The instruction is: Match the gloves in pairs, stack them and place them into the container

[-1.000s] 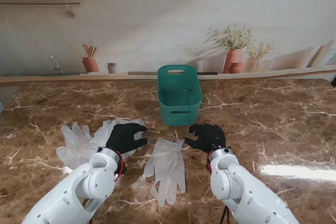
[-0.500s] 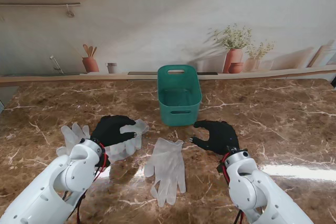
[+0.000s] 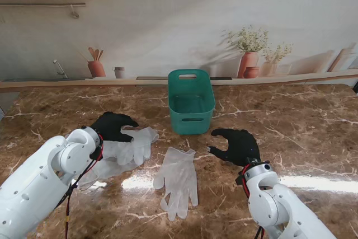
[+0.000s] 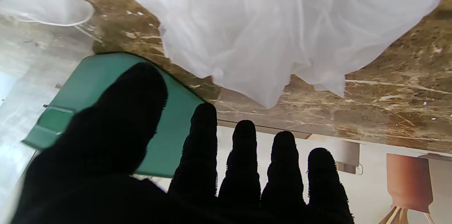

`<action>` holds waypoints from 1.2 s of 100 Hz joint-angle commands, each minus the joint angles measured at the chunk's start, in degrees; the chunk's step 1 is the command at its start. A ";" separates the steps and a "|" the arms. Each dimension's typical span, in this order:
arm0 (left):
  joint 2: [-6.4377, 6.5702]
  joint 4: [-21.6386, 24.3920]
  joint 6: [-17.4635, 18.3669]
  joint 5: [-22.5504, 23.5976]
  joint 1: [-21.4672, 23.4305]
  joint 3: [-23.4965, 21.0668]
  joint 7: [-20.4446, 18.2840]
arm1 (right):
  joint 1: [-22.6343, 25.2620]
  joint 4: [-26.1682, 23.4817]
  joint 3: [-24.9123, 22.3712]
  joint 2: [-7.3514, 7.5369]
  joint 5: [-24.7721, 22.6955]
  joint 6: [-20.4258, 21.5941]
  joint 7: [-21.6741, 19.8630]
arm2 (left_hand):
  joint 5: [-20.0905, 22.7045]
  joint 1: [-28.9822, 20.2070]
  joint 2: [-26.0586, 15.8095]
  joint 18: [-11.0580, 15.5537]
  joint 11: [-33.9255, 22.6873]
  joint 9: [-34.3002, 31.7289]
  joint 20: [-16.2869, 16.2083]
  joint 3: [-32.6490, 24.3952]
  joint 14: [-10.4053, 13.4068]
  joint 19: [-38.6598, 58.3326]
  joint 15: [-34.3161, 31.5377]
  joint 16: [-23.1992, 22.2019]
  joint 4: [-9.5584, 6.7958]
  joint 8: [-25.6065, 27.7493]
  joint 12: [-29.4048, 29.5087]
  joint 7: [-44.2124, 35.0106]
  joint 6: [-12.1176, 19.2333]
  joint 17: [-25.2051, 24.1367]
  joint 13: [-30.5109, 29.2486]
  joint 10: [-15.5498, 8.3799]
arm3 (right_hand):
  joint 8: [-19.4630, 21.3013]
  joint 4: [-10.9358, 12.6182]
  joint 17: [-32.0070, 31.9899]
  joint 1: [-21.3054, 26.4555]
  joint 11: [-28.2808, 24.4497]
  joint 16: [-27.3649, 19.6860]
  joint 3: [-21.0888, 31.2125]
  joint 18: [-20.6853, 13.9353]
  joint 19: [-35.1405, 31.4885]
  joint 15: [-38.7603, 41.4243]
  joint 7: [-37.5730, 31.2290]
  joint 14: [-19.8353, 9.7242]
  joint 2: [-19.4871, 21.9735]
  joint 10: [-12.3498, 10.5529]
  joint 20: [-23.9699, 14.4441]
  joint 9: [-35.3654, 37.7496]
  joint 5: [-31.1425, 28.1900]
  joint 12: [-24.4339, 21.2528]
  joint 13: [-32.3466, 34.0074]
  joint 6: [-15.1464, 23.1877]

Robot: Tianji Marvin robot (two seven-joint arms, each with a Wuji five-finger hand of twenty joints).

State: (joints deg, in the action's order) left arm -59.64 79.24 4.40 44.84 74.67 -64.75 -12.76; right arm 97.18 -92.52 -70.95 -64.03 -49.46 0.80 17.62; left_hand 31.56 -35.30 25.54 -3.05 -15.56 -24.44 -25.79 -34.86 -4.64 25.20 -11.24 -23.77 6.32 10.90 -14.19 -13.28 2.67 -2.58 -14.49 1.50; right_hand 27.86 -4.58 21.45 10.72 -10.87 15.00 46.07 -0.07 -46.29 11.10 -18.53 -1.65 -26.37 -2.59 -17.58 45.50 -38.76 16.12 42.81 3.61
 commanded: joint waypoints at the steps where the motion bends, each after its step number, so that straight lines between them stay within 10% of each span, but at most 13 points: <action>1: -0.21 -2.00 -1.09 -0.78 -2.33 1.33 -0.90 | 0.26 0.15 -0.58 0.00 0.25 0.19 -0.61 | -0.99 2.30 1.10 -1.12 0.44 2.64 -1.34 1.30 0.86 -2.87 1.11 -0.66 0.44 -0.72 0.57 0.86 -0.06 -1.38 3.25 -0.28 | -0.38 2.14 -0.83 -1.98 0.65 -0.94 -0.39 -1.58 1.05 -0.98 1.07 -1.13 0.42 -0.36 1.44 -1.27 2.26 -1.00 -2.03 1.08; 29: -0.03 -6.27 0.37 -2.96 -6.96 7.62 -3.15 | 0.50 0.16 -1.04 -0.01 0.36 0.31 -0.63 | -0.24 2.96 2.63 -1.28 1.83 4.89 -9.52 6.18 1.52 -13.70 3.25 -1.27 0.08 0.66 1.41 -1.71 2.99 -2.36 6.40 -1.07 | -0.33 2.13 -0.86 -1.97 0.41 -0.87 -0.15 -1.45 0.90 -0.82 0.84 -0.96 0.48 -0.26 1.50 -1.17 1.93 -0.97 -2.05 1.27; 72: -0.03 -11.81 0.21 -0.65 -12.60 17.04 -2.05 | 0.41 -0.08 -0.23 -0.02 1.55 0.54 -1.77 | 2.05 1.45 2.41 -1.24 1.62 4.17 -10.33 7.90 1.26 -15.43 3.32 -2.06 -0.53 0.43 1.34 -1.47 -0.26 -1.93 5.68 -1.24 | -0.16 2.10 -0.43 -1.45 -0.04 -0.34 0.98 -0.82 0.30 -0.25 0.38 -0.49 0.33 -0.26 1.23 -0.57 1.30 -0.56 -1.43 1.51; 99: -1.03 -14.68 -0.20 -0.73 -14.46 19.91 2.72 | 0.48 -0.14 -0.25 -0.03 2.20 0.67 -2.30 | 9.33 -2.73 1.10 -2.10 -1.78 -10.02 -17.49 -6.15 1.12 -6.89 -0.76 -3.99 0.52 3.92 -0.50 -8.60 2.74 -1.47 -5.08 -3.48 | -0.07 1.98 0.23 -1.46 -0.30 0.18 2.13 0.03 -0.61 0.19 0.10 -0.07 0.51 -0.15 0.69 0.05 0.88 -0.21 -0.78 1.57; 106: -1.08 -14.77 -0.22 -0.57 -14.62 20.10 3.12 | 0.54 -0.23 -0.29 -0.02 2.33 0.62 -2.52 | 12.99 -8.61 0.86 -2.24 -2.28 -13.98 -15.76 -1.47 1.50 -3.40 -1.71 -4.18 4.76 5.23 -0.89 -13.24 4.34 -1.35 -7.58 -3.79 | -0.07 1.93 0.29 -1.51 -0.30 0.32 2.45 0.24 -0.84 0.27 0.08 -0.01 0.56 -0.06 0.52 0.07 0.88 -0.14 -0.67 1.49; 120: -1.51 -15.55 -0.17 0.07 -14.73 20.28 5.91 | 0.40 -0.11 -0.13 -0.06 2.53 0.64 -2.46 | 18.73 -13.26 -1.65 -2.74 -3.97 -21.31 -13.14 3.10 0.51 4.69 -4.21 -5.23 3.56 2.28 -1.83 -28.39 6.25 -1.03 -11.25 -3.19 | -0.04 1.88 0.40 -1.58 -0.29 0.53 2.97 0.37 -1.10 0.34 -0.02 0.03 0.71 -0.03 0.27 0.14 0.70 -0.03 -0.57 1.70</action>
State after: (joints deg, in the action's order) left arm -60.77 64.27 4.39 44.52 59.97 -44.54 -7.53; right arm 97.21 -92.70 -71.23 -63.99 -47.26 1.57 15.93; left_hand 46.45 -46.70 26.68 -4.57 -18.29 -42.50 -40.56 -33.03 -4.26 26.49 -13.81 -28.09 9.04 13.90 -15.03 -34.45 6.88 -3.37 -23.87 -1.13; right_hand 27.86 -4.58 21.75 10.72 -10.93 14.99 47.81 0.38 -46.28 11.26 -18.53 -1.49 -26.37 -2.58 -17.52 45.54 -38.76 16.10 42.79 4.22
